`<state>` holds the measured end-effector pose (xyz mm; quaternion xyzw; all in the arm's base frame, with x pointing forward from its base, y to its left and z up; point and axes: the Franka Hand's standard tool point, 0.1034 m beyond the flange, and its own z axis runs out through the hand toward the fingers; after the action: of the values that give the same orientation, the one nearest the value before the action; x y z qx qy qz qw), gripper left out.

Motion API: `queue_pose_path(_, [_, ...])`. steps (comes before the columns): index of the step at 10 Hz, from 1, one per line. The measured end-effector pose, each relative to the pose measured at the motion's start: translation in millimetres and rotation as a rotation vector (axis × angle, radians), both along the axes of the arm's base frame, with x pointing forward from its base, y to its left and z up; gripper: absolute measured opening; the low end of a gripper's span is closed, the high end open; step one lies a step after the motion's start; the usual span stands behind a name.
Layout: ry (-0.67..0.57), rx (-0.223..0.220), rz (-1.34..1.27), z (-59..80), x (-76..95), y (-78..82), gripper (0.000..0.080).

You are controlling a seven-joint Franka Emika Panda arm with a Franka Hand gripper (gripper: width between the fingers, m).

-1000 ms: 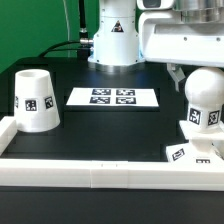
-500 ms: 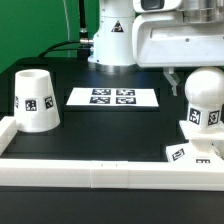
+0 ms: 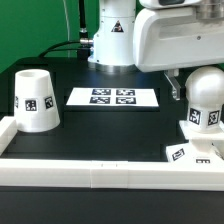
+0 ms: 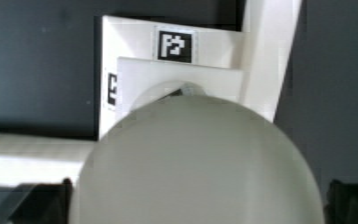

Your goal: Assemble lamp

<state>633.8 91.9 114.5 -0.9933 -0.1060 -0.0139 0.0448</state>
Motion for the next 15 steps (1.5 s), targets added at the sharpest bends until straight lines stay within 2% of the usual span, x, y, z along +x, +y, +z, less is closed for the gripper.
queue_pose_path(1, [-0.013, -0.013, 0.129, 0.3, 0.7, -1.0, 0.0699])
queue_pose_path(6, [-0.037, -0.029, 0.435, -0.6, 0.7, -4.4, 0.0699])
queue_pose_path(11, [-0.072, -0.116, 0.981, 1.3, 3.9, 1.3, 0.0699])
queue_pose_path(15, [-0.058, -0.130, 1.249, 0.7, 2.1, 0.8, 0.0699])
